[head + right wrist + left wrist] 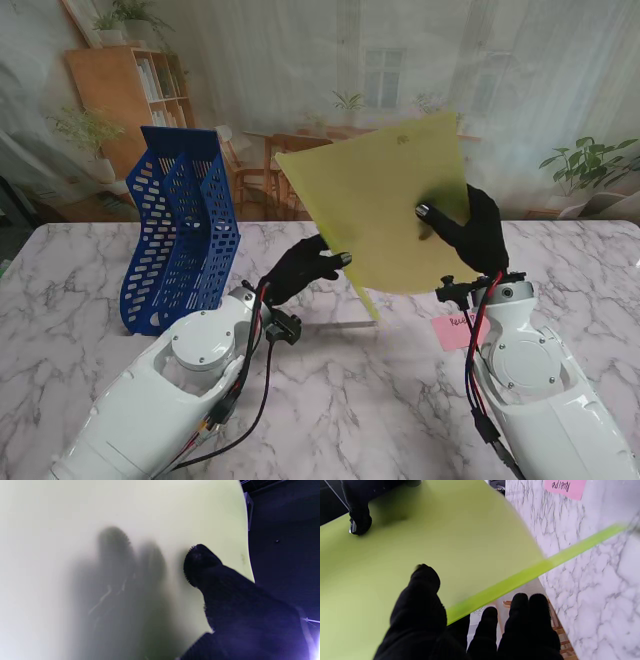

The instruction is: Open the sliding file folder, put the receipt in and insert it into the document holder

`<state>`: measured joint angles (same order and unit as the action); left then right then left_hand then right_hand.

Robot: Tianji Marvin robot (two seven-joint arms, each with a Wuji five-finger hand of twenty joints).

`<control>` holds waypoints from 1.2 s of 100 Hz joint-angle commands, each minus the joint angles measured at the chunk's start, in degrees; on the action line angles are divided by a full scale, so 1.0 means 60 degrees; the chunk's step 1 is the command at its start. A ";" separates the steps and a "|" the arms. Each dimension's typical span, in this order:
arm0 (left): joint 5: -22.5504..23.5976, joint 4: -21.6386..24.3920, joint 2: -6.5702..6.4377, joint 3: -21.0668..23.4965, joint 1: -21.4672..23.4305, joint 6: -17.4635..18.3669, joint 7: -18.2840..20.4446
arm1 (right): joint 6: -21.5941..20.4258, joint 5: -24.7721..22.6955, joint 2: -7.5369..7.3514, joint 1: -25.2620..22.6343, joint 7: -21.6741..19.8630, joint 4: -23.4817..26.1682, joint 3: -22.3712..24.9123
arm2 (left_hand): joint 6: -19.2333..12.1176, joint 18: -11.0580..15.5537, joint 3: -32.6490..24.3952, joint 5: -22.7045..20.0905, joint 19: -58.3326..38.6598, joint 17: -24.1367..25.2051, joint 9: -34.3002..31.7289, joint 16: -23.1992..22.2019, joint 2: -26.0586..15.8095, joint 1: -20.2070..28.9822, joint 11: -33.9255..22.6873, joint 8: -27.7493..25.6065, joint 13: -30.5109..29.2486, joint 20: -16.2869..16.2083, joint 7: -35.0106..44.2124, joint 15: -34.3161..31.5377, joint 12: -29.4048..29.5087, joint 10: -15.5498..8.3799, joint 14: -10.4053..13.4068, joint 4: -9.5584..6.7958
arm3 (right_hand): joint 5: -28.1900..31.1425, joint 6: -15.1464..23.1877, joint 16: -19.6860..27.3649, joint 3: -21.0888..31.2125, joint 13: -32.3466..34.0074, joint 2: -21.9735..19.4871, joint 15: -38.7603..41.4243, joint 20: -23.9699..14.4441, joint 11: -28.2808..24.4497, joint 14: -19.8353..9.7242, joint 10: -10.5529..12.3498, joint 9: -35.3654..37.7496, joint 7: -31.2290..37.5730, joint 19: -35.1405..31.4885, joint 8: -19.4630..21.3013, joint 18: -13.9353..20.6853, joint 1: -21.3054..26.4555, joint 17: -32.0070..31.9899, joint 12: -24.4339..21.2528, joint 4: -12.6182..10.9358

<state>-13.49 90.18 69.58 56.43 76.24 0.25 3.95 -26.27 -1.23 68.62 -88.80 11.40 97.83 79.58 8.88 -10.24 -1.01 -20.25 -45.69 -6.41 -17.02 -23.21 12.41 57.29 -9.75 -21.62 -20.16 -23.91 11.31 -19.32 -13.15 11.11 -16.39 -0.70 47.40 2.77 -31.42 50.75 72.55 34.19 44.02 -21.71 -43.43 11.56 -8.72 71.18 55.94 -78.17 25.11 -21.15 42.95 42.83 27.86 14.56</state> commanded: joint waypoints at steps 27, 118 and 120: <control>0.1148 0.0059 -0.0226 0.0407 -0.0307 0.0938 0.0056 | 0.0060 0.0105 0.0032 -0.0074 -0.0032 -0.0028 0.0020 | -0.0061 0.0956 0.0213 0.0675 0.1021 0.0868 0.1496 0.0387 0.0782 -0.0900 0.0788 0.0233 0.1507 0.0613 -0.0722 0.0691 0.0518 0.0027 0.0401 -0.0083 | 0.0099 0.1191 -0.0204 0.0692 0.0312 -0.0614 0.0738 0.0071 -0.0231 -0.0108 0.0024 0.0195 0.0837 -0.0199 0.0269 0.0186 0.0613 0.0095 0.0086 -0.0246; 0.0297 0.0618 0.0083 0.0049 -0.0615 -0.0649 -0.0377 | 0.0782 -0.0298 0.0048 -0.0283 0.0132 -0.0104 -0.0003 | 0.0678 -0.0425 -0.1826 -0.3841 -0.4287 -0.5486 -0.7010 -0.0254 0.0127 0.2780 -0.2443 -0.0953 -0.5960 -0.0443 0.4169 -0.3214 -0.1029 0.0528 -0.0515 0.0202 | -0.0349 0.0328 0.0375 0.0421 0.0220 -0.0897 -0.0789 0.0226 0.0419 0.0097 -0.0130 -0.0179 0.0600 0.0291 -0.0219 0.0151 0.0631 -0.0447 -0.0415 -0.0261; 0.0325 0.0648 0.0081 0.0062 -0.0632 -0.0735 -0.0378 | 0.0821 -0.0277 0.0047 -0.0322 0.0128 -0.0086 0.0018 | 0.0721 -0.0440 -0.1847 -0.3885 -0.4358 -0.5652 -0.7078 -0.0260 0.0155 0.2780 -0.2470 -0.0942 -0.6087 -0.0433 0.4198 -0.3273 -0.1013 0.0590 -0.0547 0.0202 | -0.0424 0.0225 0.0431 0.0360 0.0219 -0.0950 -0.0969 0.0243 0.0473 0.0121 -0.0167 -0.0240 0.0563 0.0324 -0.0298 0.0145 0.0635 -0.0501 -0.0472 -0.0268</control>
<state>-11.47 93.23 69.78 56.66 73.23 -3.33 -0.03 -22.43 -2.88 68.81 -89.52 12.11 97.27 79.66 13.18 -15.20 -8.14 -40.98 -67.13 -35.05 -56.85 -24.03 14.11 69.36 -23.88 -27.89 -54.11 -25.60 35.06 -36.51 -19.50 13.37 -16.00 0.83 45.25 1.85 -29.90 50.75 72.62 32.30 41.04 -21.23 -42.17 11.56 -9.33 70.87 55.99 -76.96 24.70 -21.21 42.98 41.18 25.89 14.58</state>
